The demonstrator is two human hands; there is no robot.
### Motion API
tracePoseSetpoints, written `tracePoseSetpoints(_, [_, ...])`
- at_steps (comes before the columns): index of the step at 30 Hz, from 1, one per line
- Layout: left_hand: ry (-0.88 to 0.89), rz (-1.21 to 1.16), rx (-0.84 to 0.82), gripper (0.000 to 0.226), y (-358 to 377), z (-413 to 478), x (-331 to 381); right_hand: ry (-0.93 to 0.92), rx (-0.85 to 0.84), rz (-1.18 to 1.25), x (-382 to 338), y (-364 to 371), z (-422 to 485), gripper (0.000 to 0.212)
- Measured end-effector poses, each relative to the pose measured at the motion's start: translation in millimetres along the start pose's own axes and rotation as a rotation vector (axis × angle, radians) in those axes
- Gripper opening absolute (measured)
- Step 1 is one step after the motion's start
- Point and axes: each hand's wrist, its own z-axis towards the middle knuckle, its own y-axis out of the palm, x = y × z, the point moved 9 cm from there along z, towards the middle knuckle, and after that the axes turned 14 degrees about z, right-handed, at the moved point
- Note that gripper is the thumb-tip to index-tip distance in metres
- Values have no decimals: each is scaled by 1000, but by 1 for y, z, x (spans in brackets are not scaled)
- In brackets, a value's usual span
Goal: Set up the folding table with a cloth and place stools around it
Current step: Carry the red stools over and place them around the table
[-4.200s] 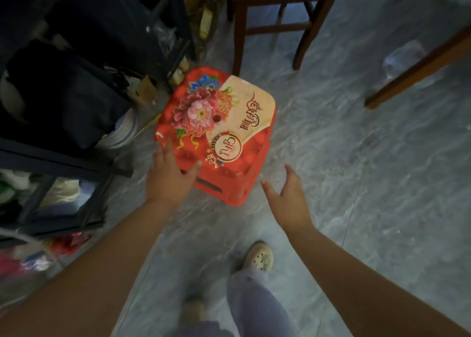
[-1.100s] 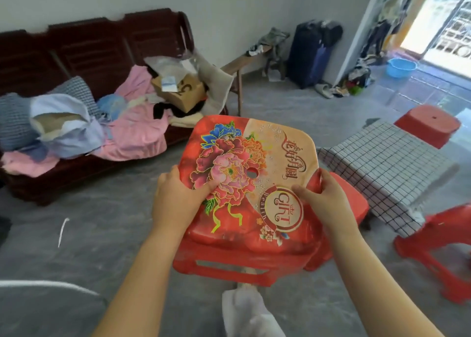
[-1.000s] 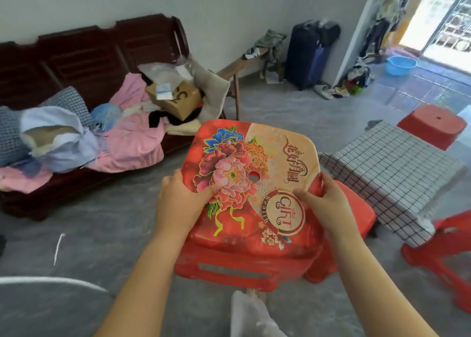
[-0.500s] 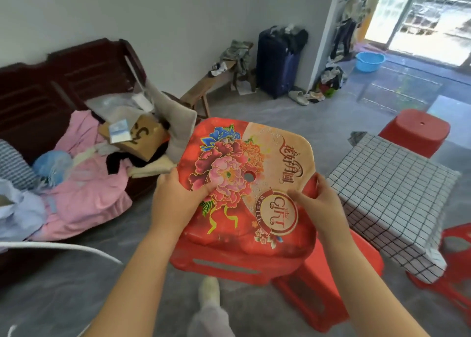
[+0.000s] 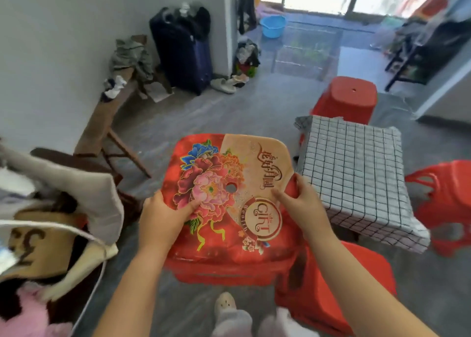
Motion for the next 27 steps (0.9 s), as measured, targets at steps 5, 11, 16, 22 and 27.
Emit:
tracePoseSetpoints(5, [114, 81, -77, 101, 21, 104, 64, 13, 170, 70, -9, -3, 73, 42])
tracePoseSetpoints(11, [171, 73, -133, 93, 66, 209, 140, 30, 246, 136, -16, -20, 179, 30])
tracePoseSetpoints(16, [94, 11, -243, 50, 136, 295, 178, 124, 201, 210, 10, -27, 289, 24])
tracePoseSetpoints(22, [-40, 23, -400, 24, 221, 398, 195, 305, 75, 159, 56, -22, 405, 42])
tracePoseSetpoints(27, [-64, 76, -493, 18, 288, 466, 198, 423, 37, 160, 90, -11, 482, 46])
